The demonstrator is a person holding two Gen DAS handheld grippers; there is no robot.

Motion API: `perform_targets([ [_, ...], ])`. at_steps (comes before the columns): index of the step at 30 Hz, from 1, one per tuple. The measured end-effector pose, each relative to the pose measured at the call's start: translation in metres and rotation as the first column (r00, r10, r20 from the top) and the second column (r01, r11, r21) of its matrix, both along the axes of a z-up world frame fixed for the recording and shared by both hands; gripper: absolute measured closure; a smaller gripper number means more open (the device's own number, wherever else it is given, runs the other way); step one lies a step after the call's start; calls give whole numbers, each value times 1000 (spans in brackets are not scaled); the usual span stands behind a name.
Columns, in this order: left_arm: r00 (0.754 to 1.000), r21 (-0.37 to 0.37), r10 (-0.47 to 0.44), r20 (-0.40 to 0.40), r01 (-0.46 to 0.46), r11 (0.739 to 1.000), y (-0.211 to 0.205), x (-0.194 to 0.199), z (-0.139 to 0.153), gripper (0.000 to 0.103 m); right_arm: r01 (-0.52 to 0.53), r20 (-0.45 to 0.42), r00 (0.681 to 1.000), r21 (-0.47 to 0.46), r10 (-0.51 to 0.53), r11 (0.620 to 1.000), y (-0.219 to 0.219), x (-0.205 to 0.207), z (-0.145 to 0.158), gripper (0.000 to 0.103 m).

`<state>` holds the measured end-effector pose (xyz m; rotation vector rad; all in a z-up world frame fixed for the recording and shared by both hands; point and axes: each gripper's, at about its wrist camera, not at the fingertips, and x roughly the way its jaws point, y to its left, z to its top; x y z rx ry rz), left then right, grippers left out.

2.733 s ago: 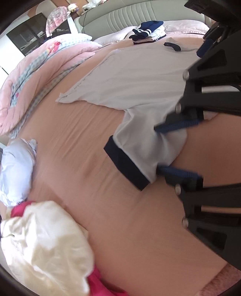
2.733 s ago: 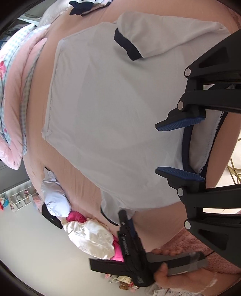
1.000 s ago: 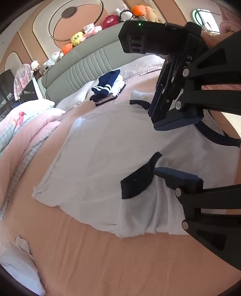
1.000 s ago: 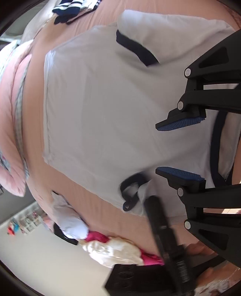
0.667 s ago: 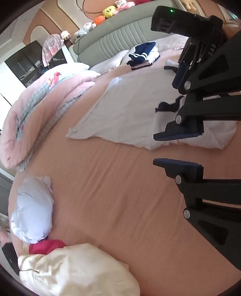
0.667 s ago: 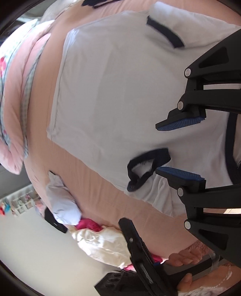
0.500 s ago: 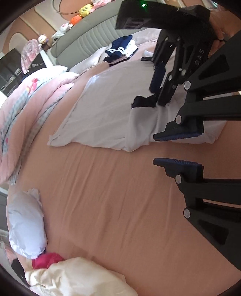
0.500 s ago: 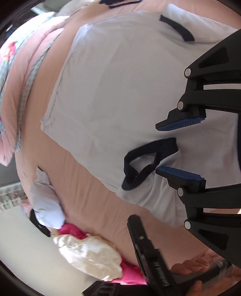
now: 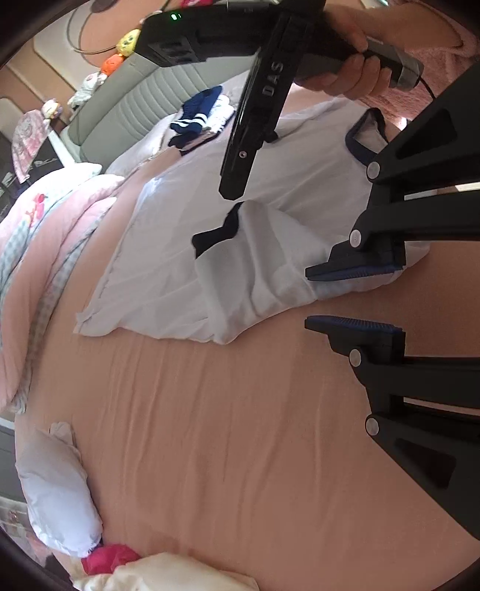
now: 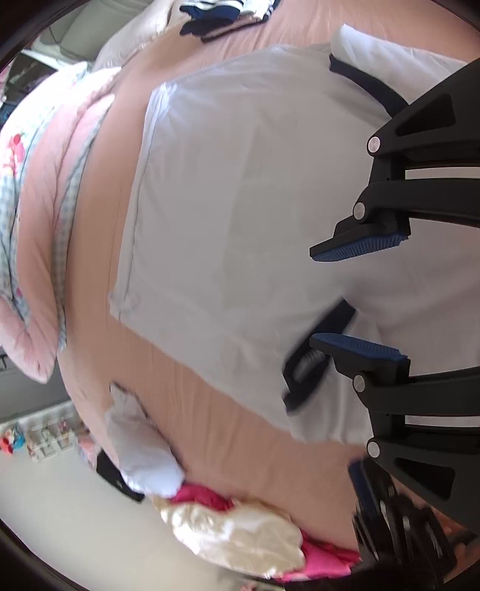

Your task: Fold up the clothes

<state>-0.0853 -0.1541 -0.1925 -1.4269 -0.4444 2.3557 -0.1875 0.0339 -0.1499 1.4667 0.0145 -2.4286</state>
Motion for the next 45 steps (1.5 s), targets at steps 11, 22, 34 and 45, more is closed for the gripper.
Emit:
perform_targets([
  [11, 988, -28, -137, 66, 140, 990, 20, 9, -2, 86, 19, 56, 998, 52, -22, 998, -7, -7, -37, 63],
  [22, 995, -105, -96, -6, 95, 990, 2, -69, 18, 86, -21, -13, 1000, -2, 21, 1000, -4, -7, -8, 63],
  [34, 996, -96, -91, -3, 90, 991, 1, -87, 3, 86, -205, 51, 978, 130, 200, 970, -41, 14, -38, 63],
  [45, 969, -206, -228, -100, 204, 957, 22, -60, 8, 86, -39, 59, 998, 26, 37, 999, -15, -7, -24, 63],
])
